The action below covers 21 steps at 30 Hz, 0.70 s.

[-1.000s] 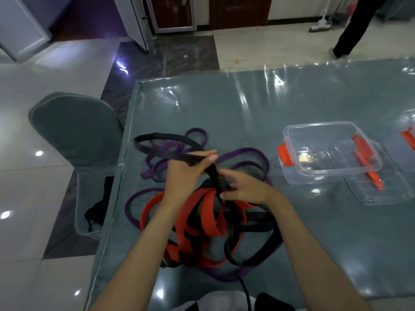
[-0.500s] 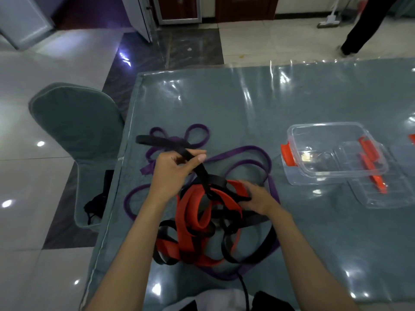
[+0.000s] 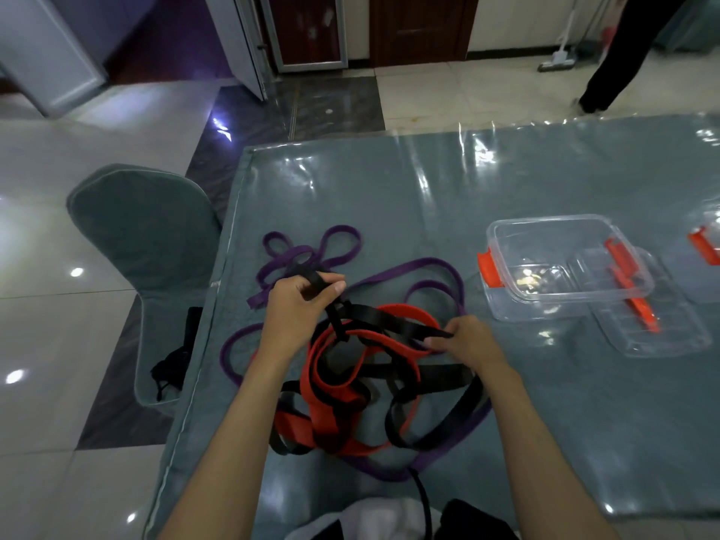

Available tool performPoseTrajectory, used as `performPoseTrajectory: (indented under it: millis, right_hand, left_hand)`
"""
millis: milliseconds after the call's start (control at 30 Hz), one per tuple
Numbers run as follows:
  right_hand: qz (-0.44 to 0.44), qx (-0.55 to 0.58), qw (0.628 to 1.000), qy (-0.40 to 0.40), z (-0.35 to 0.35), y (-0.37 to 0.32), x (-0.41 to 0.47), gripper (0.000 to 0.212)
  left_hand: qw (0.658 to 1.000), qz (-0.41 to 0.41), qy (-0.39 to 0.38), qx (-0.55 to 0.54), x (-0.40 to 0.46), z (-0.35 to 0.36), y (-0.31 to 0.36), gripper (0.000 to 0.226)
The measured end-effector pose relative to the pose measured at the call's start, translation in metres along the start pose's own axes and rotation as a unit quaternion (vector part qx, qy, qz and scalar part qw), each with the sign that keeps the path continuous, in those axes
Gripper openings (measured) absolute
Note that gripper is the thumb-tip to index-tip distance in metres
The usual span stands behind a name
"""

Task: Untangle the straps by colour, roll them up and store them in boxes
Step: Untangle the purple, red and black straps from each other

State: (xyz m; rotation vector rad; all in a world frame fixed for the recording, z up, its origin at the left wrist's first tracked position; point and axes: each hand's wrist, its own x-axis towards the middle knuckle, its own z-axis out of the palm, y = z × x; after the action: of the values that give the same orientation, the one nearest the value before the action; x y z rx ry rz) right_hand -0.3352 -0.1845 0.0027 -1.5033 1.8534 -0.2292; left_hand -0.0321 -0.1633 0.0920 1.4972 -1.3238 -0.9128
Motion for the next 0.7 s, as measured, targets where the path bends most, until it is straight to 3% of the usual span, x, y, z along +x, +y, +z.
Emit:
performPoseTrajectory:
  millis: [200,300,400,500,567,700]
  right_hand:
    - [-0.027,0.018,0.999,0.011,-0.011,0.004,-0.016,0.049]
    - [-0.099,0.109,0.989,-0.009,-0.009,0.008,-0.021,0.05]
    - [-0.174,0.322,0.929,-0.056,-0.004,0.008,-0.026,0.044]
    - [-0.137,0.489,0.861,0.022,0.002,0.003,-0.019,0.041]
    - [-0.09,0.534,0.835,0.092,0.006,0.0,-0.007,0.034]
    - [-0.034,0.433,0.885,0.168,0.014,0.001,0.022,0.02]
  left_hand:
    - [0.999,-0.012,0.001,0.039,-0.013,0.003,0.01,0.022]
    - [0.997,-0.008,-0.045,0.069,-0.016,0.004,0.009,0.032]
    - [0.984,-0.009,-0.139,0.113,-0.018,0.004,0.001,0.046]
    - [0.974,-0.006,-0.175,0.144,-0.019,0.006,-0.007,0.047]
    - [0.973,-0.011,-0.179,0.142,-0.019,0.007,-0.01,0.042]
    - [0.977,-0.011,-0.168,0.13,-0.014,0.005,-0.009,0.041]
